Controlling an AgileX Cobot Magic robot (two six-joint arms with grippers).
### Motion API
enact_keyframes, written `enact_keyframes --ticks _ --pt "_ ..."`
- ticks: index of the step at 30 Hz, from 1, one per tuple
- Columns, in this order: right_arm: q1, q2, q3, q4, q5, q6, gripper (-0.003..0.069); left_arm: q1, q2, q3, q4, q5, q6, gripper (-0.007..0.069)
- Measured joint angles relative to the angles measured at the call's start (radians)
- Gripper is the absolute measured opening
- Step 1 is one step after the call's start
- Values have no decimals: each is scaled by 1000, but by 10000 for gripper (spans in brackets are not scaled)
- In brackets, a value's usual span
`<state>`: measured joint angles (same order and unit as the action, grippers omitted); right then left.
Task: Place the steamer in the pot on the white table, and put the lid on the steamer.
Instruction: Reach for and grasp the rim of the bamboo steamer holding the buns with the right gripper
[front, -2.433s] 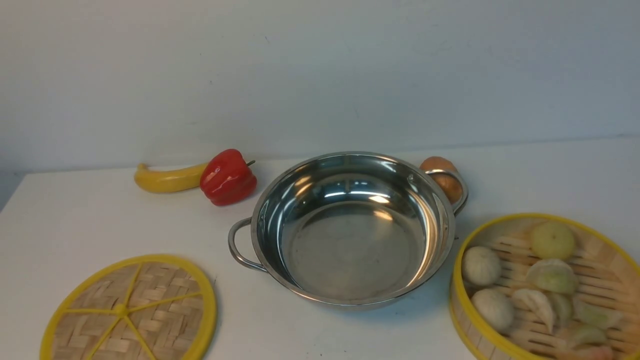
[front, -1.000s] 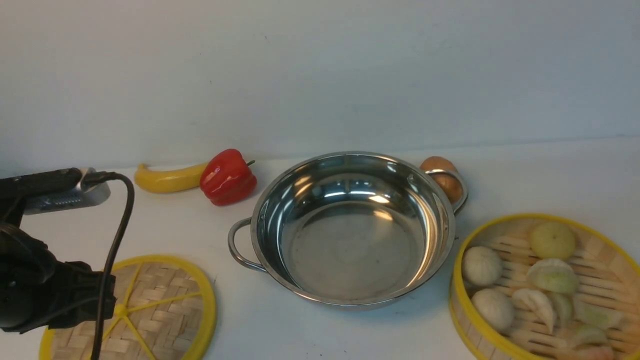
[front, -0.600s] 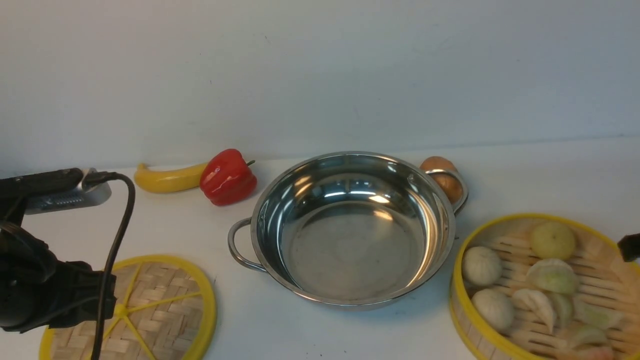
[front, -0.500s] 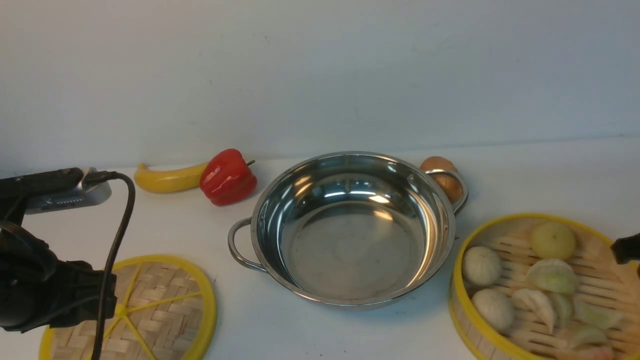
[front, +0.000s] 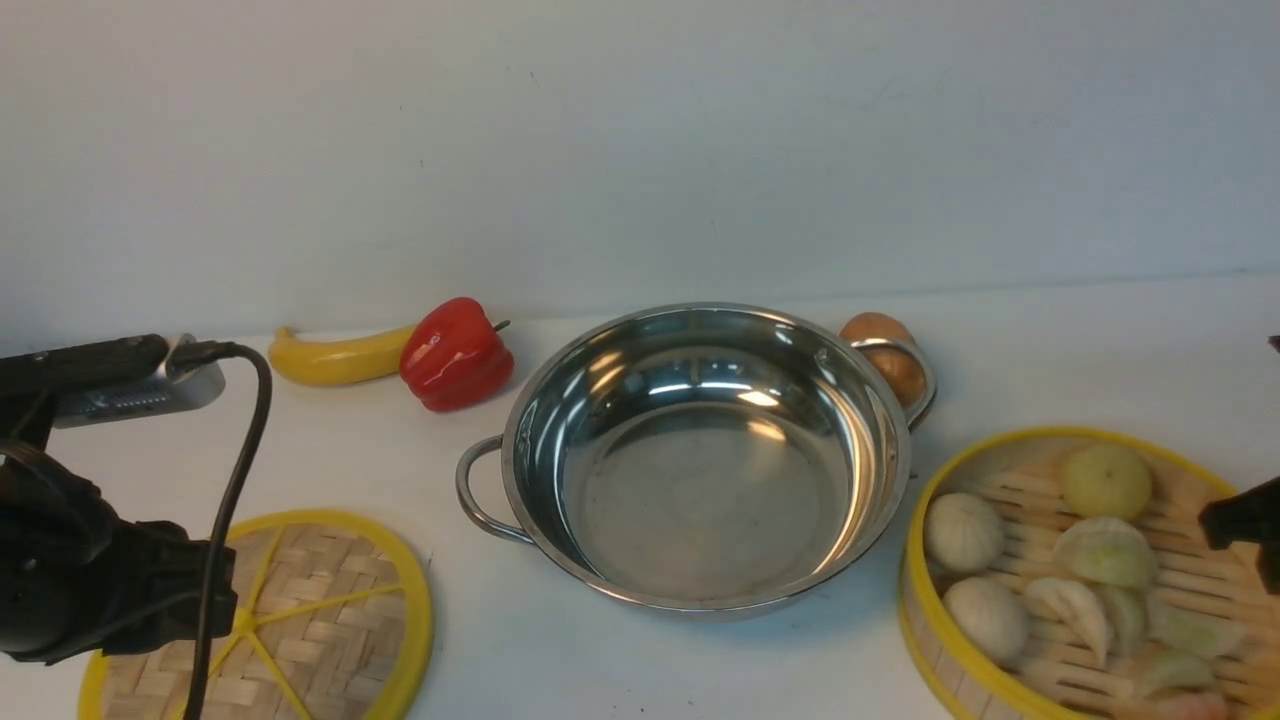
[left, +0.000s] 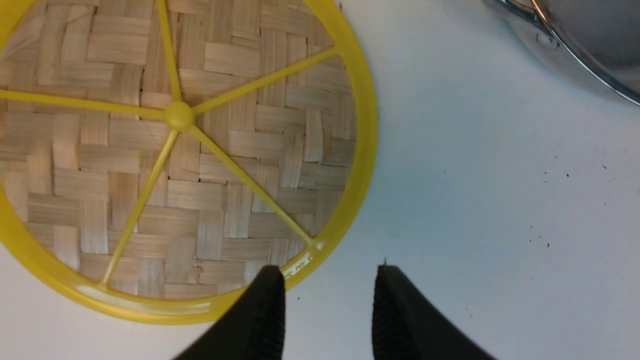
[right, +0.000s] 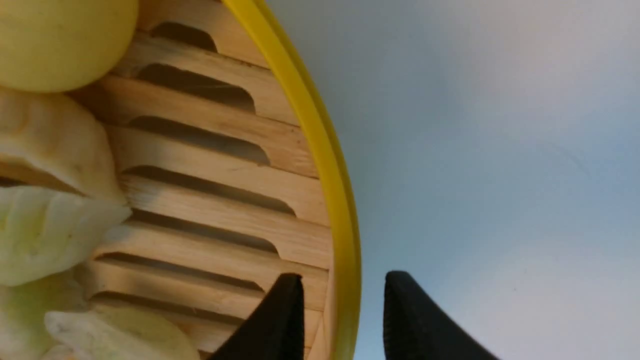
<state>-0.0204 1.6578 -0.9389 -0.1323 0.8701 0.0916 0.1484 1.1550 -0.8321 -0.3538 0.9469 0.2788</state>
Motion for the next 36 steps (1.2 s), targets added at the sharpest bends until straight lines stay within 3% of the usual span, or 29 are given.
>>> enact_keyframes --ticks 9,16,19,29,36 --pt "0 46 0 0 -13 3 230 0 0 0 0 0 0 242" --pt "0 74 -1 -4 -27 9 83 0 0 0 0 0 0 242" --pt "0 76 -6 1 -28 25 54 0 0 0 0 0 0 242" --pt "0 78 -11 -84 54 114 54 0 0 0 0 0 0 242" --pt "0 79 -97 -94 192 106 54 0 0 0 0 1 0 242"
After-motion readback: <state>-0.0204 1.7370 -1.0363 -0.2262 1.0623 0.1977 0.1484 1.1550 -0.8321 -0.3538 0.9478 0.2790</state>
